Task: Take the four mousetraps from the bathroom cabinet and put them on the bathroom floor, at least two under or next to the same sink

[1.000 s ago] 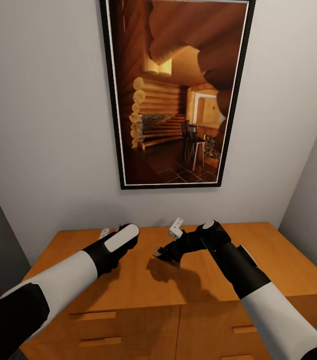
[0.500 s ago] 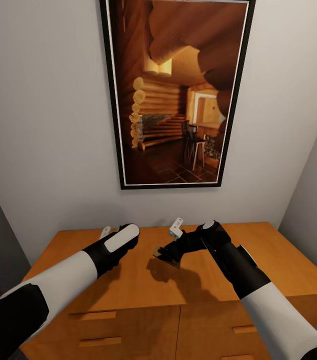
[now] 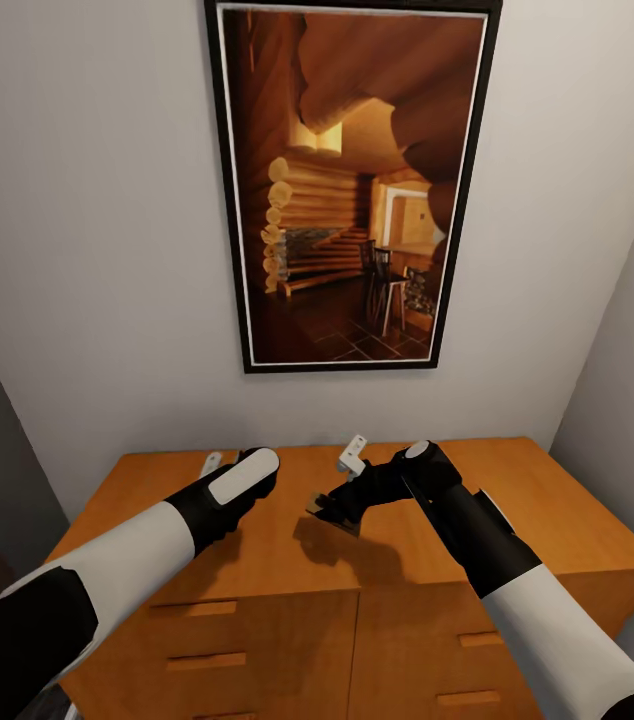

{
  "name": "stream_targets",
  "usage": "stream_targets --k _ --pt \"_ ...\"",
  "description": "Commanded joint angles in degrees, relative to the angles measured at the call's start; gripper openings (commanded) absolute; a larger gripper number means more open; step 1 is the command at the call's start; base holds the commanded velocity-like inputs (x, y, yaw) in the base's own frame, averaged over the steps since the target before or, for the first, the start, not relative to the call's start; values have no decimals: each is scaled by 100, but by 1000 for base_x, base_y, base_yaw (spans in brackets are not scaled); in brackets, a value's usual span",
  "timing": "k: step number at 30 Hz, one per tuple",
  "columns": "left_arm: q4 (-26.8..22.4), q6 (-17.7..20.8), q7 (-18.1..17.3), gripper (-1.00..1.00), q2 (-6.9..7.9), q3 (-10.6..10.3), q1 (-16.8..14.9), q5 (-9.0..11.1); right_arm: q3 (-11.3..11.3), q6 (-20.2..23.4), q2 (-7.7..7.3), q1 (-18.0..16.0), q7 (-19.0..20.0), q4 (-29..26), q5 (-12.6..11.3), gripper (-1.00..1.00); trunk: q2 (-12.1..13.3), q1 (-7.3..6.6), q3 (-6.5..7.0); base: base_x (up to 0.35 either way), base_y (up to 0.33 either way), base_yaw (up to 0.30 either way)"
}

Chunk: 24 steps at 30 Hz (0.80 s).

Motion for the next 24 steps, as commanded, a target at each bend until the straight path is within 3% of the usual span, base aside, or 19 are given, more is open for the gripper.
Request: stream_targets --k 1,24 --pt "-2 -21 7 100 3 -31 -8 28 5 11 -2 -5 45 -9 58 -100 -5 0 -8 -14 0 0" --pt "-121 251 0 100 56 -31 -13 28 5 11 -1 -5 38 -5 63 -100 -5 0 -8 -1 -11 0"
